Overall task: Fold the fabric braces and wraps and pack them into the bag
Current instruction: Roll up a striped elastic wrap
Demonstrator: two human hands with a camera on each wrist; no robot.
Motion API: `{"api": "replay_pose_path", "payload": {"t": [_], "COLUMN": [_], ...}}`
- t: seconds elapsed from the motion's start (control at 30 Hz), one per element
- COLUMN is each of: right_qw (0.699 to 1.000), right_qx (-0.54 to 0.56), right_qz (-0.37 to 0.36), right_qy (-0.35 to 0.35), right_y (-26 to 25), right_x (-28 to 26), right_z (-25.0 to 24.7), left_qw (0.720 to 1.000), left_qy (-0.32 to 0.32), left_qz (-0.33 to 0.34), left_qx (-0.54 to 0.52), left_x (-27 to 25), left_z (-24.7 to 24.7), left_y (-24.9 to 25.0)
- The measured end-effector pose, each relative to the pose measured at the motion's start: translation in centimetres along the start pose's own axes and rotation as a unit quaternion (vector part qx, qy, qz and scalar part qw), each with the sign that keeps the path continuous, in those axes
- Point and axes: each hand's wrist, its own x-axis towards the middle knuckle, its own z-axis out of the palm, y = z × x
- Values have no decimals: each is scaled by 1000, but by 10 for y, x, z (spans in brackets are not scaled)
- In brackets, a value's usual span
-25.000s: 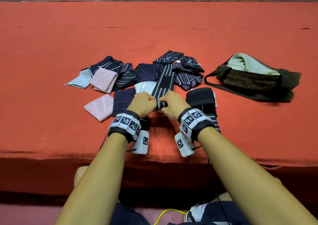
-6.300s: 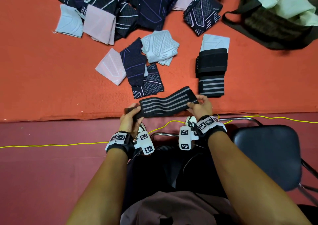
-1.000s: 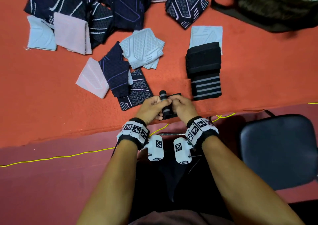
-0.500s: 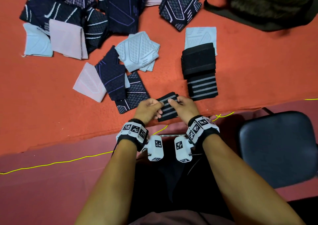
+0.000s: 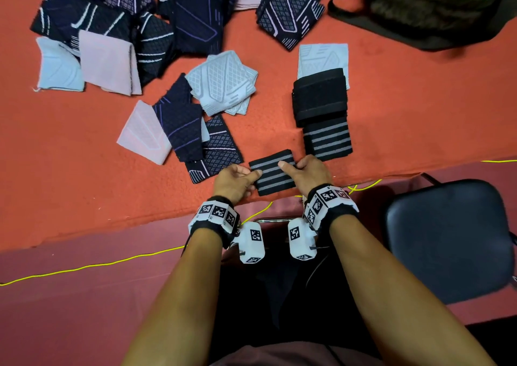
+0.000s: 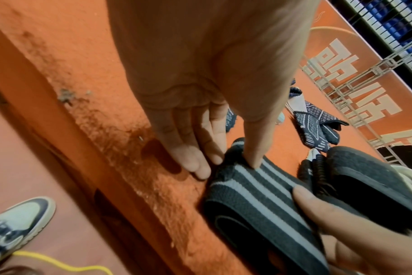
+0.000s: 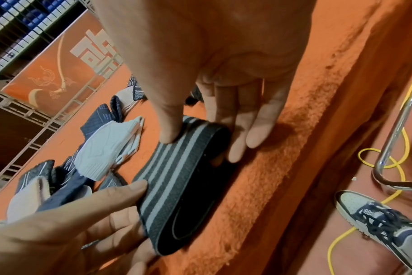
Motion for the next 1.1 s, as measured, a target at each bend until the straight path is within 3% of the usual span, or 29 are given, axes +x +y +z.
{"api": "replay_pose_path", "payload": {"t": [0.37, 0.8, 0.97, 1.1], "right_qw": [997, 997, 989, 990], "right_qx": [-68, 33, 136, 131], "right_qz": [20, -5, 6, -36], "right_qy": [-31, -75, -60, -44], "right_y": [-4, -8, -13, -12], "right_x": [-10, -9, -15, -15], "right_z": [-7, -4, -17, -35], "left_qw": [1000, 997, 993, 992], "left_qy": [-8, -26, -31, -41], "left_qz": [2, 36, 64, 75], "left_qx": [22, -65, -97, -91], "left_x": [-3, -24, -27, -31], "left_z": [-1, 8, 11, 20], "left_y": [-1, 4, 15, 29]}}
